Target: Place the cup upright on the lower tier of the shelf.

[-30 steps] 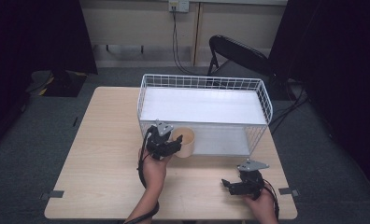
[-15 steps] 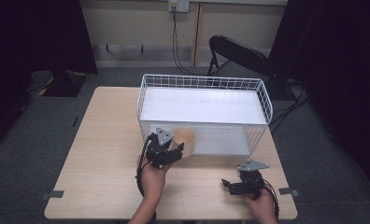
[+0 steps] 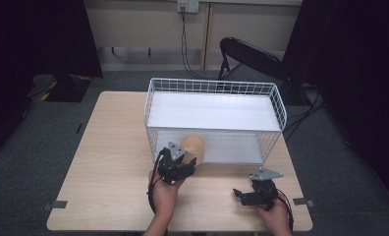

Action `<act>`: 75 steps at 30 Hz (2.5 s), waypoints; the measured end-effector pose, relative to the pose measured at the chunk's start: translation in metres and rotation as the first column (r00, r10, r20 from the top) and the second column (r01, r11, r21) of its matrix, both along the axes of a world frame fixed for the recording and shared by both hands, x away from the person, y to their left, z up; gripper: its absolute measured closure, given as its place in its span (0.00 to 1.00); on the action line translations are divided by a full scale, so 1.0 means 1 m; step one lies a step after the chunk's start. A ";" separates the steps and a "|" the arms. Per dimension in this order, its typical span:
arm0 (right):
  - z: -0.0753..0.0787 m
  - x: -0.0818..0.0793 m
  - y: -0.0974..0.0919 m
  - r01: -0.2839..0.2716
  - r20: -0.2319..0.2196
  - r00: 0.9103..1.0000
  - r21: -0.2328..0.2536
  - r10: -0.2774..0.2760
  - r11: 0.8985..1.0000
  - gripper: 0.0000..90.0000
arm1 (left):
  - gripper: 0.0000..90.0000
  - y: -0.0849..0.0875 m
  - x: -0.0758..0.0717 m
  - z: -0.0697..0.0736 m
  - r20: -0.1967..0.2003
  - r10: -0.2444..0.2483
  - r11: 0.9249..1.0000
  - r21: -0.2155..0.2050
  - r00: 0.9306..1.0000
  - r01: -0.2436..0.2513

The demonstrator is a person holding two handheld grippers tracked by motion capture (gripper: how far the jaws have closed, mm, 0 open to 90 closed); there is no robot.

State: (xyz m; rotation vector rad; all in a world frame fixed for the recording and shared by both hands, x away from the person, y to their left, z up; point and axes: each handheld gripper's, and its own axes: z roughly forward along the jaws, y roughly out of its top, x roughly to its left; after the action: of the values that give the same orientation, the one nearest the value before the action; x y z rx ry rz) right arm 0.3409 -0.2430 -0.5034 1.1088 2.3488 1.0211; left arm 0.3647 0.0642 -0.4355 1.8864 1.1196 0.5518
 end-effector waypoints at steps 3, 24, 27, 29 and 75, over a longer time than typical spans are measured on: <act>0.000 0.000 0.000 0.000 0.000 1.000 0.000 0.000 1.000 0.13 | 0.48 0.000 0.000 -0.002 -0.005 -0.004 1.000 0.000 1.000 0.004; 0.000 0.000 0.000 0.000 0.000 1.000 0.000 0.000 1.000 0.13 | 0.52 -0.002 0.008 -0.013 -0.020 0.062 0.998 0.005 0.998 -0.062; 0.000 0.000 0.000 0.000 0.000 1.000 0.000 0.000 1.000 0.13 | 0.52 -0.003 0.009 -0.015 -0.026 0.066 0.998 0.011 0.997 -0.066; 0.000 0.000 0.000 0.000 0.000 1.000 0.000 0.000 1.000 0.13 | 0.52 -0.004 0.010 -0.015 -0.027 0.070 0.998 0.001 0.997 -0.070; 0.000 0.000 0.000 0.000 0.000 1.000 0.000 0.000 1.000 0.13 | 0.31 0.003 0.023 -0.016 -0.052 -0.015 1.000 -0.027 0.999 0.013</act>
State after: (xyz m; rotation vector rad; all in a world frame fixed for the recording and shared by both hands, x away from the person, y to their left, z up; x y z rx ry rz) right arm 0.3409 -0.2430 -0.5034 1.1088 2.3488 1.0211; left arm 0.3876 0.0672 -0.4513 1.8937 1.1412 0.4802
